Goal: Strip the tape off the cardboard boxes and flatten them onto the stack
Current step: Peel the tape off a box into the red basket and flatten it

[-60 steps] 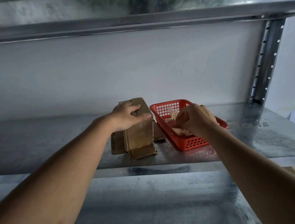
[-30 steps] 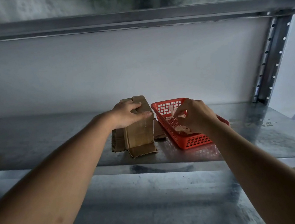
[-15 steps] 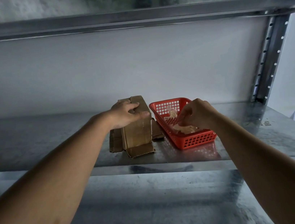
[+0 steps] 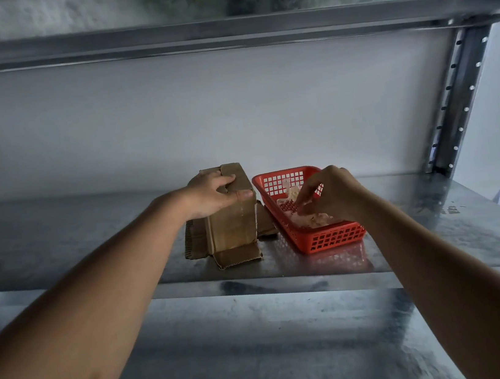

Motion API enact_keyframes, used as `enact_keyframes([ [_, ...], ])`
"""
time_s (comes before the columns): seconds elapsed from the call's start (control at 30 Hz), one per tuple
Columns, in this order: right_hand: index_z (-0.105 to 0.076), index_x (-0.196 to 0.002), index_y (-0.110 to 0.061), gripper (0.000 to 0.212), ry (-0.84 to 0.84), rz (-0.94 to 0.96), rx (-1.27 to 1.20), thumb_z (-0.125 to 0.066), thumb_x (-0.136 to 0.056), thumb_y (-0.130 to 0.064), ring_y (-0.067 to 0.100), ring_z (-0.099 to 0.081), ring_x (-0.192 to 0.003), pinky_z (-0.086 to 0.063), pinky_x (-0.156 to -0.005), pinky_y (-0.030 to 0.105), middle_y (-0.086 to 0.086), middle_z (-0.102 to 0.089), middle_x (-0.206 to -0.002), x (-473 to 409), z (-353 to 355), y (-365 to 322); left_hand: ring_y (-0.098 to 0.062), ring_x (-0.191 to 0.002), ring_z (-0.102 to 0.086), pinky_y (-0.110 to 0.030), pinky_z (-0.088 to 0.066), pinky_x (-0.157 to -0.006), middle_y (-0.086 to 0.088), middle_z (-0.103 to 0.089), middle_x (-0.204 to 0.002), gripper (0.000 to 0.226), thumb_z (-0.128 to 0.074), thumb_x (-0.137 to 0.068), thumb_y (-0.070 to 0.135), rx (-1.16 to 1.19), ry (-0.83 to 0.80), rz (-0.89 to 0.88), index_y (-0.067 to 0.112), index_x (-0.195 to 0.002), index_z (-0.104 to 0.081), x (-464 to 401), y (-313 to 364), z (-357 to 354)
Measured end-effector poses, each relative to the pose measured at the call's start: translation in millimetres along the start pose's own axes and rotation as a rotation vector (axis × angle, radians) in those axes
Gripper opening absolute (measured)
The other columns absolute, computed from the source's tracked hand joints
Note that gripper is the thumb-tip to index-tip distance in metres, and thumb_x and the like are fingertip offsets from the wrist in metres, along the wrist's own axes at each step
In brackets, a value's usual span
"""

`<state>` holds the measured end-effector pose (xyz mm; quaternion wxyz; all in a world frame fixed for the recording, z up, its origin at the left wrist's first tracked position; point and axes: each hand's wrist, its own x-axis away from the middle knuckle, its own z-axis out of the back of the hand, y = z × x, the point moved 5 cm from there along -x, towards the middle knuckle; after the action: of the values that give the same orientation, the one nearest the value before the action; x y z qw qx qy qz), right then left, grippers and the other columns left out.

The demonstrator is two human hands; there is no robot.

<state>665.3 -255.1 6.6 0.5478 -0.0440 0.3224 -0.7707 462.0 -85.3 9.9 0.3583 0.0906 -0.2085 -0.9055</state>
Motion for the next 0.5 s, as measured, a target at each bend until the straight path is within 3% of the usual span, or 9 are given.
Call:
enact_keyframes([
  [0.07, -0.081, -0.083, -0.025, 0.018, 0.088, 0.025, -0.058, -0.094, -0.072, -0.023, 0.008, -0.068, -0.085, -0.046, -0.061, 0.015, -0.008, -0.074, -0.088, 1, 4, 0, -0.024, -0.159, -0.011, -0.048, -0.016, -0.126, 0.005, -0.012, -0.172, 0.105, -0.052, -0.072, 0.090, 0.007, 0.001, 0.001, 0.036, -0.160, -0.033, 1, -2, 1],
  [0.17, -0.082, -0.087, -0.027, 0.014, 0.166, 0.007, -0.273, -0.091, -0.077, -0.031, 0.014, -0.073, -0.081, -0.058, -0.070, 0.028, -0.007, -0.076, -0.086, 0, 5, 0, -0.024, -0.158, -0.011, -0.048, -0.016, -0.126, 0.005, -0.012, -0.172, 0.103, -0.053, -0.074, 0.088, 0.014, -0.001, -0.003, 0.036, -0.160, -0.034, 0, -2, 1],
  [0.27, -0.082, -0.093, -0.027, 0.007, 0.270, 0.047, -0.311, -0.081, -0.088, -0.032, 0.004, -0.072, -0.087, -0.057, -0.078, 0.027, -0.014, -0.077, -0.089, -1, 8, -8, -0.022, -0.158, -0.011, -0.046, -0.016, -0.127, 0.005, -0.013, -0.172, 0.103, -0.054, -0.074, 0.090, 0.019, 0.007, -0.009, 0.036, -0.160, -0.034, -1, -2, 0],
  [0.4, -0.081, -0.104, -0.029, 0.012, 0.190, 0.106, -0.213, -0.072, -0.096, -0.029, -0.006, -0.068, -0.087, -0.054, -0.072, 0.018, -0.021, -0.075, -0.097, -3, -4, -35, -0.020, -0.158, -0.010, -0.043, -0.013, -0.128, 0.003, -0.016, -0.172, 0.089, -0.052, -0.087, 0.081, 0.009, 0.018, -0.029, 0.034, -0.160, -0.036, 1, -1, 2],
  [0.5, -0.079, -0.113, -0.030, 0.019, 0.129, 0.194, -0.135, -0.072, -0.095, -0.033, -0.004, -0.068, -0.090, -0.057, -0.077, 0.022, -0.017, -0.076, -0.106, -3, -20, -61, -0.019, -0.159, -0.007, -0.045, -0.011, -0.126, 0.007, -0.013, -0.172, 0.075, -0.043, -0.096, 0.075, 0.110, 0.025, 0.053, 0.038, -0.160, -0.034, 0, -6, 3],
])
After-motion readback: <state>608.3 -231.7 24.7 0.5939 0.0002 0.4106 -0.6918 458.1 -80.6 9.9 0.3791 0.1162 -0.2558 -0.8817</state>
